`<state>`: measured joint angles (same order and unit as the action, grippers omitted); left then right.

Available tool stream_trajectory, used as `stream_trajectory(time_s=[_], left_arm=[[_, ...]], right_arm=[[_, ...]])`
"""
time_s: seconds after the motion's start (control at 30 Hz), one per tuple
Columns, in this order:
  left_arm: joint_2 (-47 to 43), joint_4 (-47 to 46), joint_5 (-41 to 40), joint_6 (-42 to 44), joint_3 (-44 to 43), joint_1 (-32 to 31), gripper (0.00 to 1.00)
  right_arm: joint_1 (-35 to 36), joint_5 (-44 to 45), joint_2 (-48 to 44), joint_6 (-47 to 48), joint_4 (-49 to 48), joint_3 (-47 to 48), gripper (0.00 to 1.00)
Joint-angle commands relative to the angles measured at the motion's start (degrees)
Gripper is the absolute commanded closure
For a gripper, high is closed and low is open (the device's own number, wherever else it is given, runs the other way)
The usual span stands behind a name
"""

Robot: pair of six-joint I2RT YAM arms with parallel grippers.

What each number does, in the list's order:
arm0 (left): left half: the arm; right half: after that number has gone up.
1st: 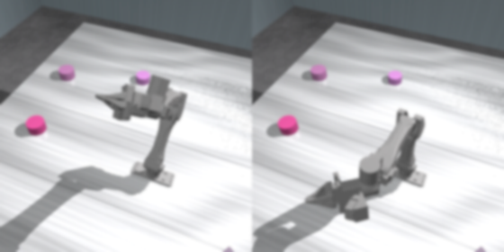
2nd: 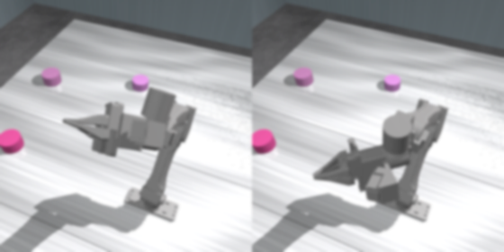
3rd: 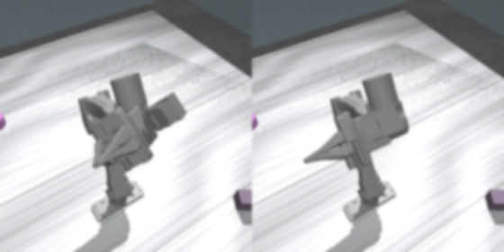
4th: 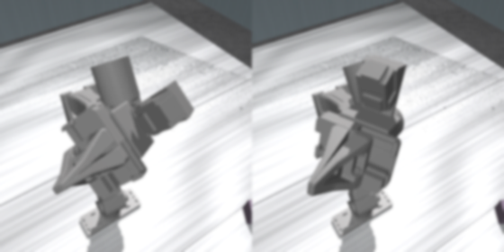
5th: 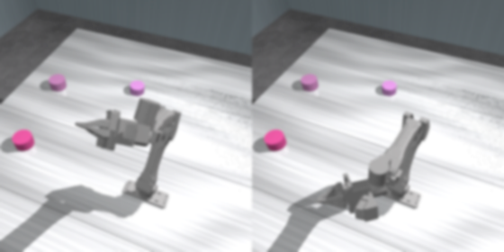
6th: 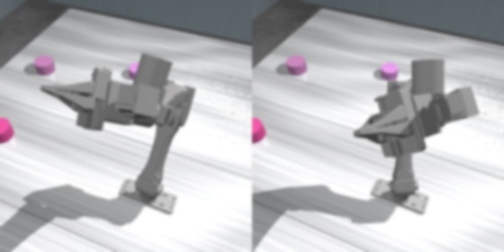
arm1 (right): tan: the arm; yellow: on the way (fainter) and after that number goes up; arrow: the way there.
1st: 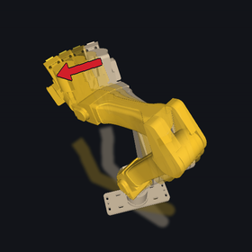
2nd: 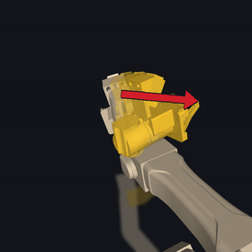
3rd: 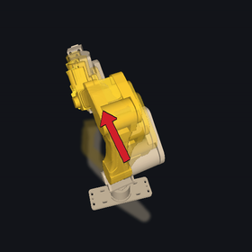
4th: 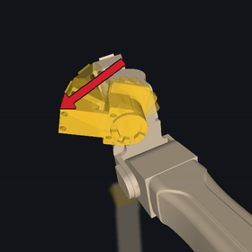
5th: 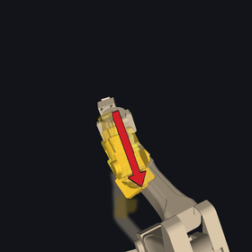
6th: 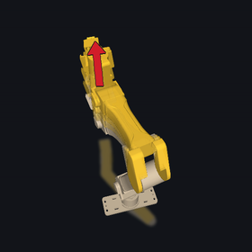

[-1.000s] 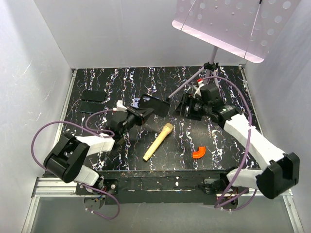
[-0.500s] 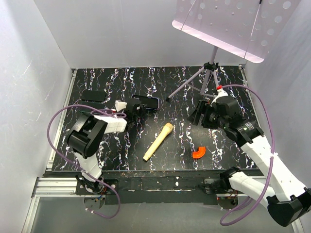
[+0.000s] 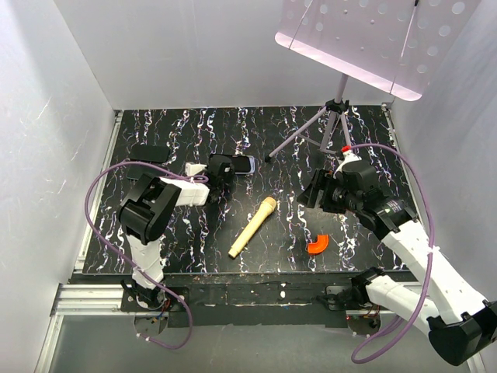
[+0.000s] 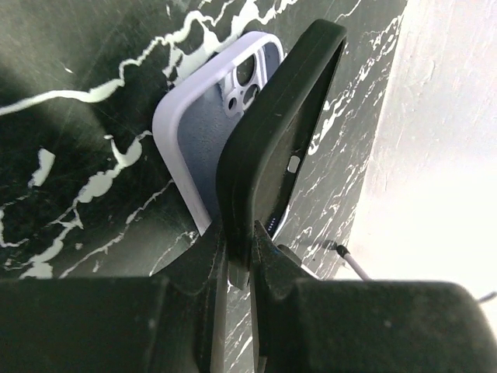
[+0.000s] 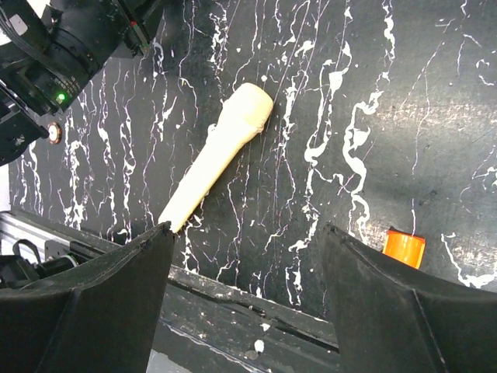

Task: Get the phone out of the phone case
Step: Place the phone case on the phone case, then reset both arms

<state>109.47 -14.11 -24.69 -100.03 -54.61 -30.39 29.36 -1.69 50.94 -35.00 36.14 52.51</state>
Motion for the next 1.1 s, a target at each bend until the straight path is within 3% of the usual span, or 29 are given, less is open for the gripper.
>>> stream_trajectory(time_s=[0.0,0.2,0.43,0.6,0.73,0.87,0.93,1.07], left_arm=[[0.04,0.75,-1.77,-1.48,-2.26,-0.81,0.90],[-0.66,-0.65,0.86,-1.13,-1.56,-0.90,0.64],[-7.68,1.09,4.99,-0.52,2.31,-0.98,0.18],[-14.18,-0.65,9.91,-1.05,5.91,-0.90,0.07],[-21.91,0.91,13.95,3.86,7.50,-0.81,0.04],[-32.19,0.05,17.13,15.44,9.52,-0.81,0.04],[-38.69,0.74,17.92,26.32,8.56,-0.90,0.04],[-51.08,10.83,18.89,53.82,2.42,-0.98,0.04]], right_arm=[[0.17,-1.38,-0.93,-0.94,-3.44,-0.83,0.19],[0.17,-1.82,-1.02,-1.03,-3.36,-0.57,0.19],[0.08,-1.12,-1.54,-0.33,-1.95,0.75,0.19],[0.08,-0.15,-2.16,0.64,0.07,3.12,0.18],[0.08,4.39,-4.09,1.78,2.96,5.32,0.17],[0.08,11.35,-8.47,2.66,6.22,6.55,0.13],[0.08,13.63,-11.64,3.45,6.49,6.38,0.13],[0.08,17.68,-19.02,5.90,6.57,6.64,0.12]])
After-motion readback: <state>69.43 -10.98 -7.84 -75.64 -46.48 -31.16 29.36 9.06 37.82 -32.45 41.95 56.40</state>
